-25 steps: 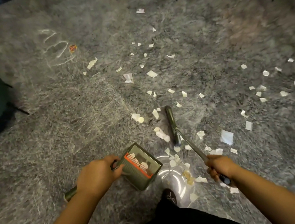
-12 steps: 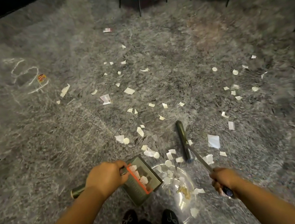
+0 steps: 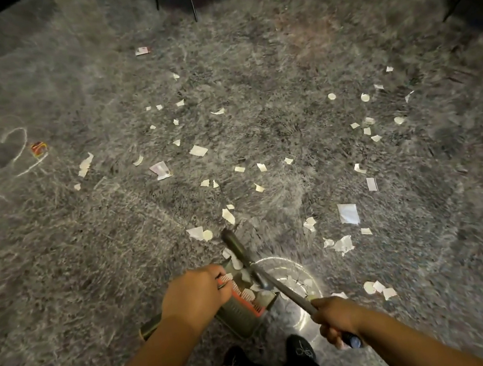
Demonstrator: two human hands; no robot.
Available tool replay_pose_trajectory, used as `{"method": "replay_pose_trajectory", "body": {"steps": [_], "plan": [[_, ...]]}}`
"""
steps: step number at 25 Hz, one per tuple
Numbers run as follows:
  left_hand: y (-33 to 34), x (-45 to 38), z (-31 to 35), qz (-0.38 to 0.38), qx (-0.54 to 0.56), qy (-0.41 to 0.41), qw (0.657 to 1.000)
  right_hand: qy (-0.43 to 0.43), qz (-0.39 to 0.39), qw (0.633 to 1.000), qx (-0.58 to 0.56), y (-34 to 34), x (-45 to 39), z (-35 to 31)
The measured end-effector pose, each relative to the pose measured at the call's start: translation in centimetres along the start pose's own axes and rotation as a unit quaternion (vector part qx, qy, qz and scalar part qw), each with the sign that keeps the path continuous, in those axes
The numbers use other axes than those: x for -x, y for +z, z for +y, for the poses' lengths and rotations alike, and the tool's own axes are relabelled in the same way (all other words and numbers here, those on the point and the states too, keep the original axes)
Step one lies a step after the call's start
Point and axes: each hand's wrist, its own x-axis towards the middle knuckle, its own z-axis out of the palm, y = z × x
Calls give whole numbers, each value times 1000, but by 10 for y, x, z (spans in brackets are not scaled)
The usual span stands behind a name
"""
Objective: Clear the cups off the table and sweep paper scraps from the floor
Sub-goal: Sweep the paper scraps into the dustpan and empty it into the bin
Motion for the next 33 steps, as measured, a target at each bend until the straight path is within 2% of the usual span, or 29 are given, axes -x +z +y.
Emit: {"method": "replay_pose_trajectory", "body": {"steps": [3, 7, 12, 19, 23, 26, 30, 33], "plan": [[-2, 3, -12, -3, 18, 2, 1000, -5, 1, 1000, 0, 24, 18, -7], [0, 13, -27, 18, 21, 8, 1000, 21, 7, 995, -95, 41, 37, -14], [6, 33, -52, 38, -9, 23, 999, 4, 26, 984, -176, 48, 47, -19], [-10, 42, -105, 55, 53, -65, 995, -28, 61, 976, -206, 47, 43, -39], [-19, 39, -139, 82, 58, -96, 990, -43, 87, 977, -192, 44, 24, -58], [-25, 27, -148, 62, 59, -112, 990, -57, 97, 980, -166, 36, 7, -76], [-40, 0, -154, 26, 54, -122, 991, -63, 112, 989, -71, 17, -32, -116], [-46, -13, -149, 37, 51, -113, 992, -55, 104, 993, -15, 7, -60, -144]]}}
